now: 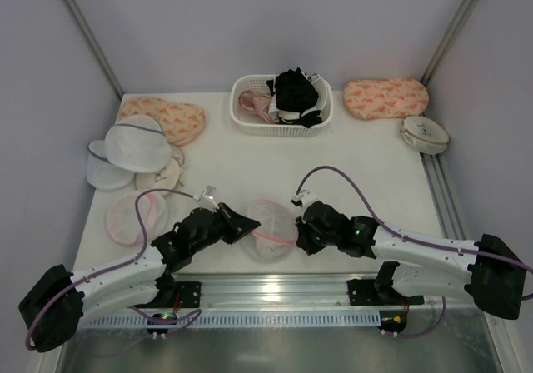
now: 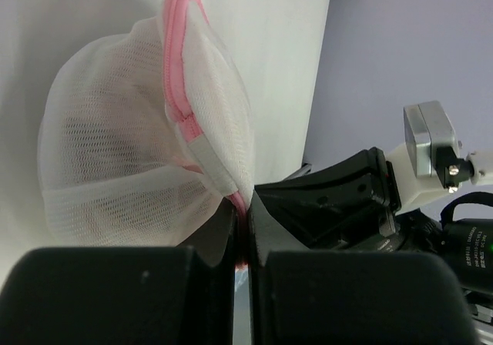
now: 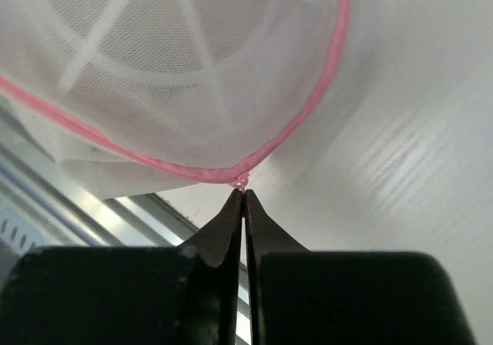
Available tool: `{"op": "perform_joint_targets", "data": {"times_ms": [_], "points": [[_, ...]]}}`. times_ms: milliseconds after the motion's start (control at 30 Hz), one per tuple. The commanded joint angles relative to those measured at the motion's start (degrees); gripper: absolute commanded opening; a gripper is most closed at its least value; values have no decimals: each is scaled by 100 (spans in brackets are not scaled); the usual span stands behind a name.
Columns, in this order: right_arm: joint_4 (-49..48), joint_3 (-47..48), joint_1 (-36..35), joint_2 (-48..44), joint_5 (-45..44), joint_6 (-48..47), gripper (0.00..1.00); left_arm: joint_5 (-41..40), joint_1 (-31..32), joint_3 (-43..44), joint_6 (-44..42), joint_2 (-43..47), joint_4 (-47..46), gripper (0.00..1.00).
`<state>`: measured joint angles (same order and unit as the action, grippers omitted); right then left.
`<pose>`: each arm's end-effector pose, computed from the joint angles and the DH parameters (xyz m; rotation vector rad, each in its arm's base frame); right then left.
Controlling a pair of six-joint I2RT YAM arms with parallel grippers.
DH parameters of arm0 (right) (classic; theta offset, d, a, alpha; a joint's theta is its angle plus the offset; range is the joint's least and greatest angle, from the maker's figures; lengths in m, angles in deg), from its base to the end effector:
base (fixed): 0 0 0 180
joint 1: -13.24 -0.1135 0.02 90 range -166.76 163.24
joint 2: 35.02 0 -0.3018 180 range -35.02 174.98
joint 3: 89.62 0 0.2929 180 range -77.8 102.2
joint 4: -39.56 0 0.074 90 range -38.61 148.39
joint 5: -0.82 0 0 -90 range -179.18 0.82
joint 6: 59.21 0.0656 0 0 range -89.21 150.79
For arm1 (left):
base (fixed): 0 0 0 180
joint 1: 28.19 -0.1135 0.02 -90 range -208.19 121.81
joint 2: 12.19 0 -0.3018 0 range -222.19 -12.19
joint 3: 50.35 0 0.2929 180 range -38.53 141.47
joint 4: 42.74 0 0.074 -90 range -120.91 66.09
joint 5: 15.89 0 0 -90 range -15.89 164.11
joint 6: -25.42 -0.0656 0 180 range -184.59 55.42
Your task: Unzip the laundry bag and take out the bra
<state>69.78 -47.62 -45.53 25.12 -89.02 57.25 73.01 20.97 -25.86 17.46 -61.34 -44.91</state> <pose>0.1247 0.2060 0.1797 -0.7055 2.4306 0.6542 0.1434 -0.1639 0.1662 -0.6591 2.1819 -1.3781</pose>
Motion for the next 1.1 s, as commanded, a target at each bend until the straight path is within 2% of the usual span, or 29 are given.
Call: {"op": "perform_joint_targets", "data": {"times_ms": [0, 67, 133, 267, 533, 733, 767, 833, 867, 967, 1033, 1067], "points": [[876, 488, 14, 331, -1561, 324, 4, -13, -30, 280, -258, -113, -33, 0], [1060, 673, 66, 690, -2349, 456, 4, 49, -30, 341, -311, -200, -41, 0], [1035, 884, 224, 902, -2643, 466, 4, 241, -30, 385, -417, -288, -120, 0], [351, 981, 681, 1201, -2697, 229, 4, 681, -30, 570, -671, -718, -533, 0], [183, 1175, 1674, 1115, -3452, 71, 4, 1560, -118, 1483, -1129, -2404, -1297, 0], [164, 1044, 1842, 799, -3155, -53, 4, 2008, -372, 1914, -1313, -3485, -1939, 0], [173, 991, 1851, 728, -3119, -44, 4, 2113, -425, 1959, -1357, -3610, -2157, 9], [217, 877, 1842, 587, -3058, -9, 4, 2228, -618, 1985, -1322, -3864, -2457, 32], [243, 789, 1842, 439, -2970, 17, 4, 2272, -680, 1977, -1279, -4066, -2815, 47], [305, 666, 1842, 175, -2812, 26, 4, 2185, -786, 1933, -1190, -4138, -2907, 74], [384, 630, 1842, 69, -2733, 26, 4, 1957, -786, 1837, -1173, -3990, -2828, 85], [410, 604, 1842, 16, -2689, 17, 4, 1869, -786, 1679, -1173, -3884, -2810, 98]]}}
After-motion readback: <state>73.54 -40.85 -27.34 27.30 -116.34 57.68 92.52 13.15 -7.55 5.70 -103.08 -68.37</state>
